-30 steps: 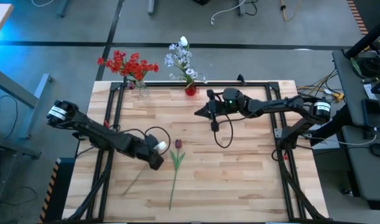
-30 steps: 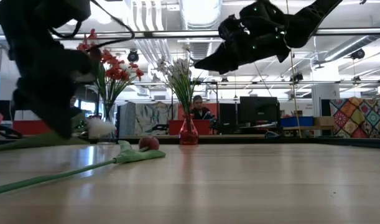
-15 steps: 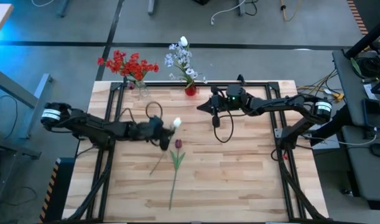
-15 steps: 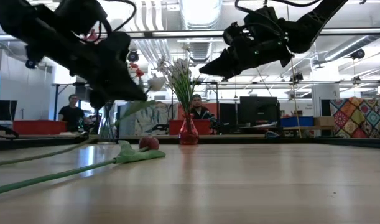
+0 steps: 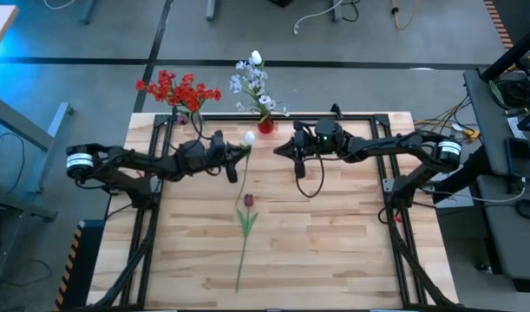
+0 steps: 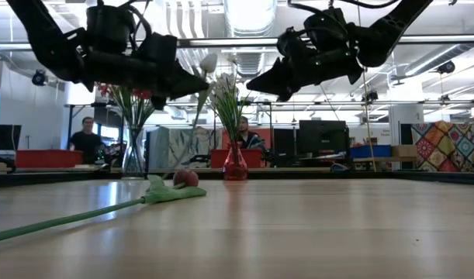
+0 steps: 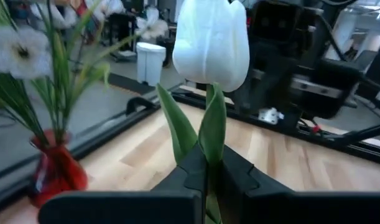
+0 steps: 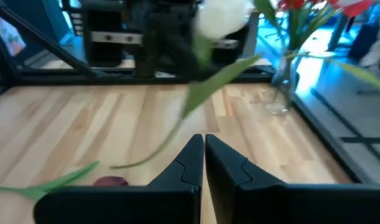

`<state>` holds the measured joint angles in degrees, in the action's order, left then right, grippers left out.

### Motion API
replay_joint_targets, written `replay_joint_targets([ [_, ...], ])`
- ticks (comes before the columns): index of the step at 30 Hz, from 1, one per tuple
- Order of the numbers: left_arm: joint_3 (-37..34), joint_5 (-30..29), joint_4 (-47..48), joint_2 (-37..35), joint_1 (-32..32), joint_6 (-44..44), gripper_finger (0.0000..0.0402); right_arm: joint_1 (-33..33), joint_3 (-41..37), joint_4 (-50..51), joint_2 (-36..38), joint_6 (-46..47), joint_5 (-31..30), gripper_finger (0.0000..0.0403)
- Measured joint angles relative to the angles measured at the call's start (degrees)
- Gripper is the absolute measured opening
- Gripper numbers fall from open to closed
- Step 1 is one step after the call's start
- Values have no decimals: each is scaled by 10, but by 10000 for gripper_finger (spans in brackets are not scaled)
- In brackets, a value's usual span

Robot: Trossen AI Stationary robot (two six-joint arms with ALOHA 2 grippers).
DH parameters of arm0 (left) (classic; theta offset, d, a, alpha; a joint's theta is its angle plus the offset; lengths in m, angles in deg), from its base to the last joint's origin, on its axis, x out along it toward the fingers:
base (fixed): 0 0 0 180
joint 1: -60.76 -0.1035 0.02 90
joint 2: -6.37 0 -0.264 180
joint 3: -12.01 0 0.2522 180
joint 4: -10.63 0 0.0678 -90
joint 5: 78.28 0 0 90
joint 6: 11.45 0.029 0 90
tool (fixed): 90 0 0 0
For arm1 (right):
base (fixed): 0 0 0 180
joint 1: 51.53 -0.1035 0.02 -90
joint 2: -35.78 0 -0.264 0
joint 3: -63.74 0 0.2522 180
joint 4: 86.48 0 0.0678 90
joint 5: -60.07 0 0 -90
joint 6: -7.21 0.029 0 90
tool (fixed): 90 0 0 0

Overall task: Sort flowers into vase by color
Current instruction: Put the white flower into the red vase

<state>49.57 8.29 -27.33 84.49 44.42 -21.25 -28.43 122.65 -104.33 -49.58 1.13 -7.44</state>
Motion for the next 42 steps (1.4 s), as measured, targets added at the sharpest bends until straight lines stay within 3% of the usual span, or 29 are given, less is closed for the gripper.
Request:
replay_joint_targets([
  [7,21,14,-24,2,-3,25,0,-15,10,-4,0,39,-41,32],
  [16,34,15,-82,2,-1,32,0,-38,49,-2,0,106,-53,118],
  [22,34,15,-119,2,-1,33,0,-53,52,-4,0,129,-114,159],
  [42,44,15,-123,2,-2,48,0,-56,53,-23,-10,122,-133,169],
])
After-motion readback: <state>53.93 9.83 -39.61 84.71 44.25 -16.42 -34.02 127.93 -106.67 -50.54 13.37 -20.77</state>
